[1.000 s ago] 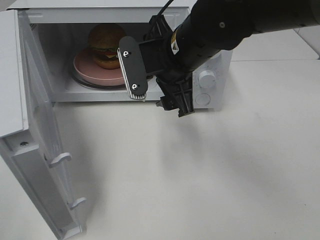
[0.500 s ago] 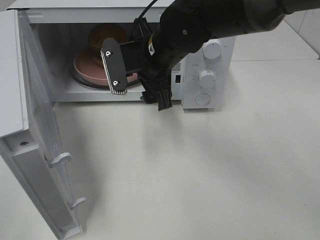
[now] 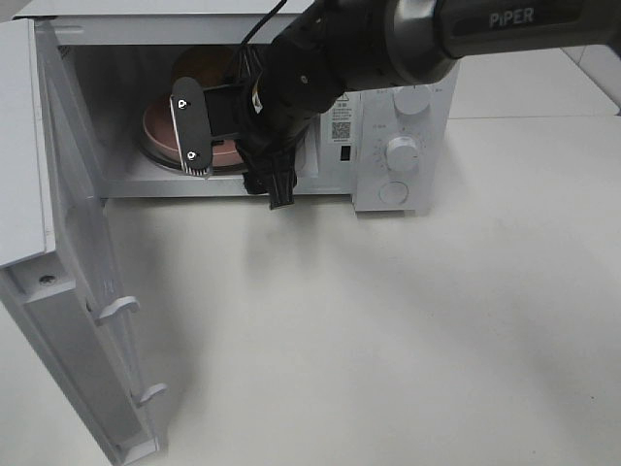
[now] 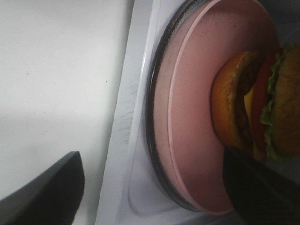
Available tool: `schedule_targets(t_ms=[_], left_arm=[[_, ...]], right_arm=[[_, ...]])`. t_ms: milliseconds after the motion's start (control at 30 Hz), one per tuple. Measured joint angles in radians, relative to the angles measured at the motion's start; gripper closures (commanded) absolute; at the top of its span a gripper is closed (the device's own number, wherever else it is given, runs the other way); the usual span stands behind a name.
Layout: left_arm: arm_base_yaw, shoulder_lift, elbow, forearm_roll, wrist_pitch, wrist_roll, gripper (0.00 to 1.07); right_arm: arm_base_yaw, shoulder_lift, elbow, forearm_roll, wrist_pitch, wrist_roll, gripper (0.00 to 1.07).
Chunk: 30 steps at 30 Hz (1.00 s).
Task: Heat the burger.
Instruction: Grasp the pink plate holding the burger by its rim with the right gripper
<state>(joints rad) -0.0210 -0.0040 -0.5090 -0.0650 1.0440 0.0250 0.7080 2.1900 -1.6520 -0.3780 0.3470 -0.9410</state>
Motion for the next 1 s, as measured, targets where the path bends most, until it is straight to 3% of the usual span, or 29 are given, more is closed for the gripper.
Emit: schedule_targets(t_ms=[1000], left_arm=[[0.0, 0.0, 0.0, 0.001, 0.0, 0.0, 0.06]], right_arm=[[-0.042, 0.231, -0.255, -0.003, 0.026, 0.024, 0.31]])
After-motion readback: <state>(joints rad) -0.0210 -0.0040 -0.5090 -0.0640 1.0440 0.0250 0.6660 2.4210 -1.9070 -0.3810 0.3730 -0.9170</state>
